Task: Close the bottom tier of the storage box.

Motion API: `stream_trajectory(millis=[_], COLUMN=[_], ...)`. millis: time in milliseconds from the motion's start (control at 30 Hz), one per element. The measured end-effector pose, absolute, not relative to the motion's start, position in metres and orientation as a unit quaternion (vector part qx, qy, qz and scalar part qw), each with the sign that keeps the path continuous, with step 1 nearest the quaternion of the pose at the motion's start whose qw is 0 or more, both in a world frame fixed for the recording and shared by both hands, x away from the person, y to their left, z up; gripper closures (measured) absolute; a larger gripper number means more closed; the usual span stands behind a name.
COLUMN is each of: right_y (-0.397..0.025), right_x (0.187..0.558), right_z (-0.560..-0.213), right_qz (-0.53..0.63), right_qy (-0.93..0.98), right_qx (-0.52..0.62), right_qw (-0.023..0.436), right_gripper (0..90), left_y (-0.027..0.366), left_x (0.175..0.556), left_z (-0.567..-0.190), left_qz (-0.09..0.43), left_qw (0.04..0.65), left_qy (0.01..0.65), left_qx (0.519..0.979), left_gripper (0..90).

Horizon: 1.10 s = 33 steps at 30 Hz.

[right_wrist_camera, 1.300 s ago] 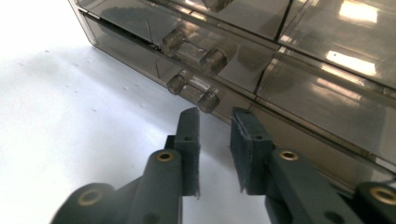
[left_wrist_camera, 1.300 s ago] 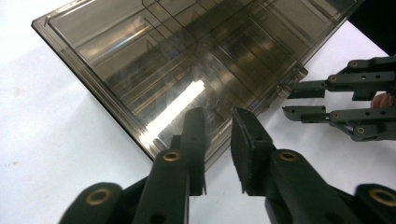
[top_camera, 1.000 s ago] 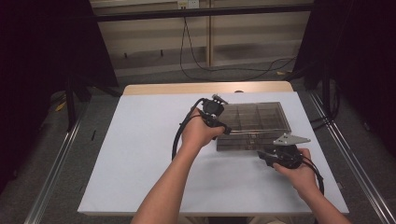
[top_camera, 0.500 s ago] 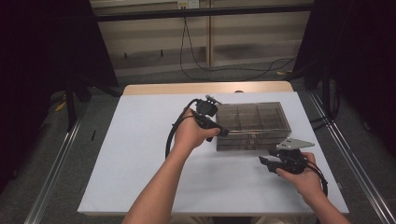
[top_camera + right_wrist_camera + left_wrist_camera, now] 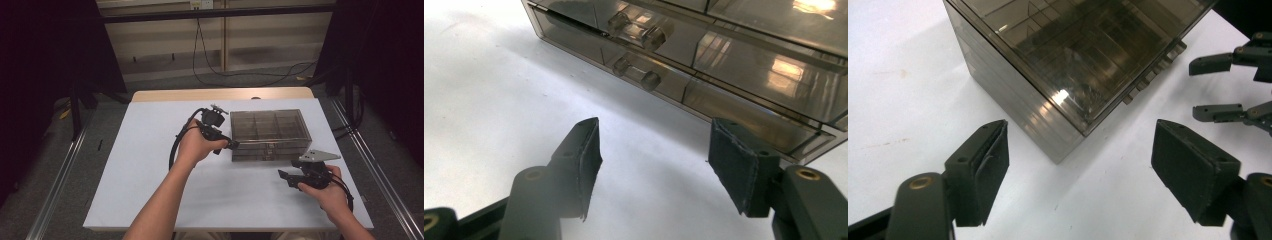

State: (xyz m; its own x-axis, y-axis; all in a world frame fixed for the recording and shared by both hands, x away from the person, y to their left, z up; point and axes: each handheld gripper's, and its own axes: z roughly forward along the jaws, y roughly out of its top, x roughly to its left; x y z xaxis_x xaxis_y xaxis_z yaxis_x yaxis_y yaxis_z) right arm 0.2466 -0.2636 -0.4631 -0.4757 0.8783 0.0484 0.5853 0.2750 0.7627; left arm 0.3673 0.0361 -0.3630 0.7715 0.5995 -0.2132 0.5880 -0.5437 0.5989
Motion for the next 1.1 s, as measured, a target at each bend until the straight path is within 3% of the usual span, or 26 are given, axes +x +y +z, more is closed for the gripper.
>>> stream_trajectory(millis=[433,1100], right_y=[-0.268,-0.273], right_x=[0.246,0.241], right_z=[-0.463,-0.464], right_qz=[0.373,0.368], right_qy=[0.768,0.772], right_qx=[0.482,0.480], right_qw=[0.199,0.197], right_gripper=[23.3,16.0], left_y=[0.051,0.068], left_x=[0.364,0.357], left_z=[-0.371,-0.387], left_qz=[0.012,0.008], left_qw=[0.345,0.354], left_qy=[0.328,0.321], left_qx=[0.879,0.878], left_gripper=[16.1,11.8])
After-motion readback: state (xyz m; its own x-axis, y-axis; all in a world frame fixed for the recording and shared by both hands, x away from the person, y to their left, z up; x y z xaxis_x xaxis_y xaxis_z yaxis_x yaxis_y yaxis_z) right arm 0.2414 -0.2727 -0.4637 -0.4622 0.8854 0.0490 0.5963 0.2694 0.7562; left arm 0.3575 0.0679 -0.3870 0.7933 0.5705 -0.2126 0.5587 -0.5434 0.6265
